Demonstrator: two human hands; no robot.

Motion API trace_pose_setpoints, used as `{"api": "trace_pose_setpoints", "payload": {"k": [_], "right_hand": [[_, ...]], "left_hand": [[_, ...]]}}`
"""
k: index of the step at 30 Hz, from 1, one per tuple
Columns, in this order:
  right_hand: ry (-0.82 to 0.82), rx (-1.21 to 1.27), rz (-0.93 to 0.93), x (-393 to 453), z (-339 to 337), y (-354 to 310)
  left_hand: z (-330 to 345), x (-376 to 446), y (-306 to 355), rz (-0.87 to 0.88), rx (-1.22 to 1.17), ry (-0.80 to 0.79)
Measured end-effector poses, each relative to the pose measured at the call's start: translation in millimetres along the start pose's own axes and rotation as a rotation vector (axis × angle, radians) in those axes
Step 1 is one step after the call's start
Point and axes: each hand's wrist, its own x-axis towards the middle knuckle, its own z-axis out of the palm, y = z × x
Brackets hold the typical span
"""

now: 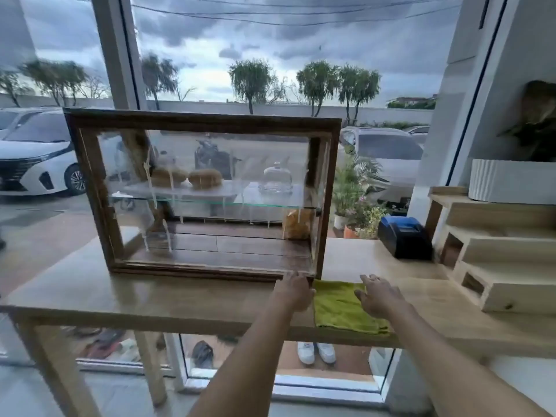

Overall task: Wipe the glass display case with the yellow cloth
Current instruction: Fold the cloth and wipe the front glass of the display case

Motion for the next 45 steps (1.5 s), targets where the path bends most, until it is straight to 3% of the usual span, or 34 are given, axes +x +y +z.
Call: {"api": "trace_pose_setpoints", "payload": {"k": [6,11,16,22,31,38,45], "right_hand": [[-0.067,0.046,-0.018,29,24,7],[-0.097,0.122,-0.075,46,32,17],[0.075,0.243,-0.008,54,34,17],[0.149,0.221,0.016,56,29,18],[0.192,0.455,0.006,43,11,12],[0.442,0.579,-0.088,24,-8,-22],[0.699,0.608,-0.195,4,-39,-70]], "left_hand": [[30,23,7,-0.098,-0.137,-0.018],[46,39,10,-0.128,-0.227,0.062],[51,48,18,-0.247,-0.388,0.152],[52,51,26,-0.364,-0.579,0.205],[32,39,16,-0.275,-0.638,0.267],[-16,20,-7,-0.023,-0.674,0.212],[-81,-2,-43,0.136,-0.584,0.304]]}}
